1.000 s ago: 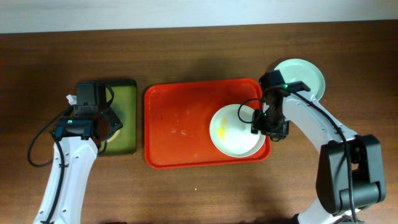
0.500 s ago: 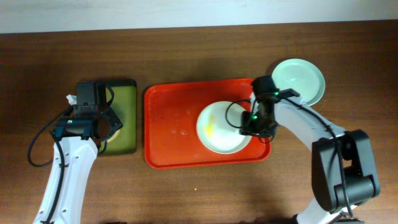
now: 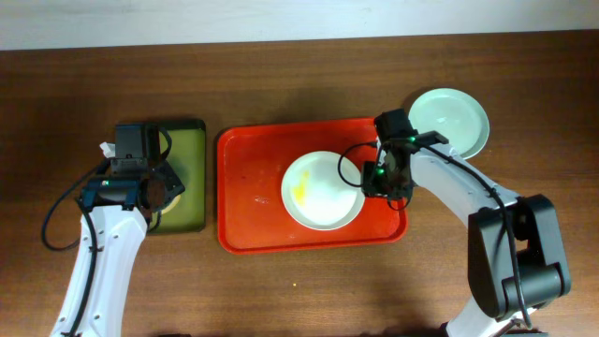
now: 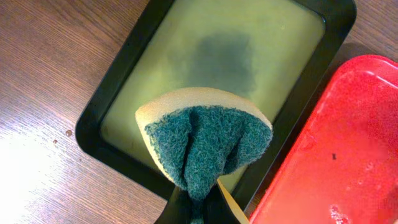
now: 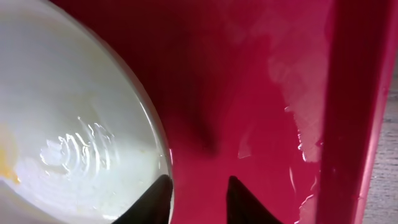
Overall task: Clean dirty plates on tray and stack at the side
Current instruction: 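Move the right gripper to the last plate and grip its rim, then bring the sponge with the left gripper onto the plate and scrub it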
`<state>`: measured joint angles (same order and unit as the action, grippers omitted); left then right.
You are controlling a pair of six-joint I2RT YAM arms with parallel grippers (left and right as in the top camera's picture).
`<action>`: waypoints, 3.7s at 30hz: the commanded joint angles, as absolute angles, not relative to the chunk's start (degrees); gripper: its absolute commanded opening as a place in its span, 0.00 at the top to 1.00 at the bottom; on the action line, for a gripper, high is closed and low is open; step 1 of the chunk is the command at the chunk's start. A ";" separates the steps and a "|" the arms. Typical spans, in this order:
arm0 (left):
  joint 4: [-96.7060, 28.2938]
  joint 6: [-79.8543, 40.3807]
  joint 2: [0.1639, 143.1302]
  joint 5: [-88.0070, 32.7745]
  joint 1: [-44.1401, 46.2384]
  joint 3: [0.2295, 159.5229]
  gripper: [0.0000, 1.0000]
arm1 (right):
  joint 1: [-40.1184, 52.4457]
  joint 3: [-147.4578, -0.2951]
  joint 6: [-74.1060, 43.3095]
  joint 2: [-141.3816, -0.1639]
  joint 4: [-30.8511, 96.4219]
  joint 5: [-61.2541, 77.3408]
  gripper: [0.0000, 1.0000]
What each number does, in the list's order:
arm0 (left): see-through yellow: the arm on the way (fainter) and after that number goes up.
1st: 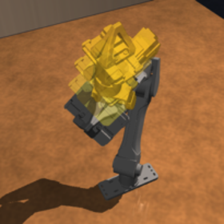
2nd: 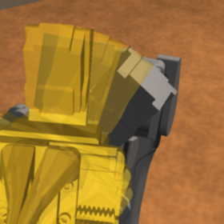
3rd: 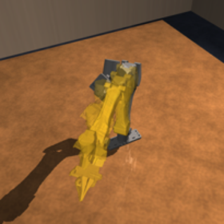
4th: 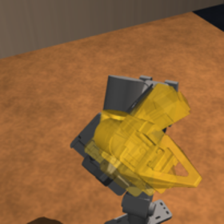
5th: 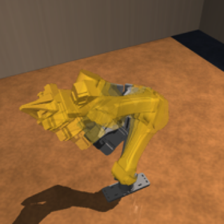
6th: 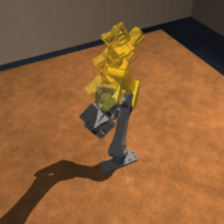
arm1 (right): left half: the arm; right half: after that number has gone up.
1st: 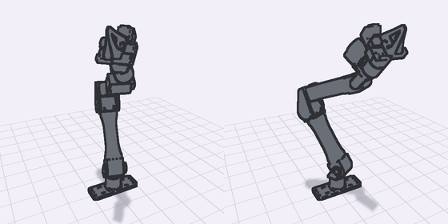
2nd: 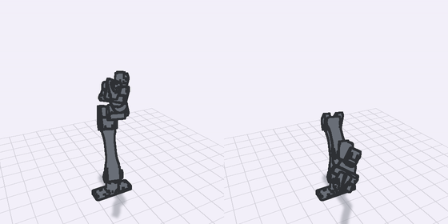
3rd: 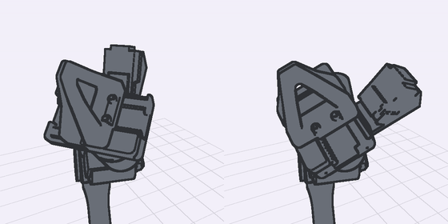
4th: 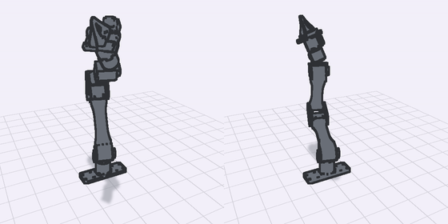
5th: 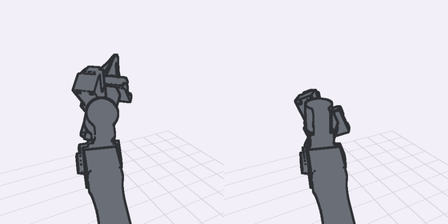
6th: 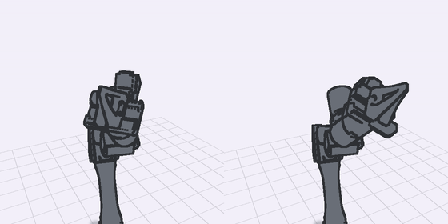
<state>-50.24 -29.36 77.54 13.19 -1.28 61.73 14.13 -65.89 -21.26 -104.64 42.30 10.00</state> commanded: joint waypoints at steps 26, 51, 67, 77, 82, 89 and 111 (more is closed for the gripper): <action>-48.21 -26.02 78.67 2.33 9.43 61.95 1.00 | 18.35 -64.38 -22.31 -110.00 31.11 15.09 0.96; -30.76 -26.26 104.09 -5.63 26.39 61.98 1.00 | 24.03 -64.38 -13.32 -110.00 27.07 19.09 0.96; -32.32 -26.26 110.83 17.39 27.90 62.00 1.00 | 24.03 -64.38 -13.30 -110.00 26.98 18.85 0.96; -39.72 -26.26 107.11 25.45 27.99 66.13 1.00 | 24.03 -64.38 -13.30 -110.00 26.92 18.83 0.96; -37.76 -26.24 104.38 4.08 27.97 67.72 1.00 | 24.03 -64.38 -13.30 -110.00 26.92 18.83 0.96; -33.63 -26.06 104.25 -12.05 28.08 67.33 1.00 | 24.03 -64.38 -13.30 -110.00 26.76 18.85 0.96; -25.91 -30.35 104.53 21.02 27.31 56.38 1.00 | 24.03 -64.38 -13.30 -110.00 26.96 18.85 0.96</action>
<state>-21.37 -29.82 104.14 0.71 28.88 57.95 24.10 -64.69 -13.82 -109.58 26.68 19.03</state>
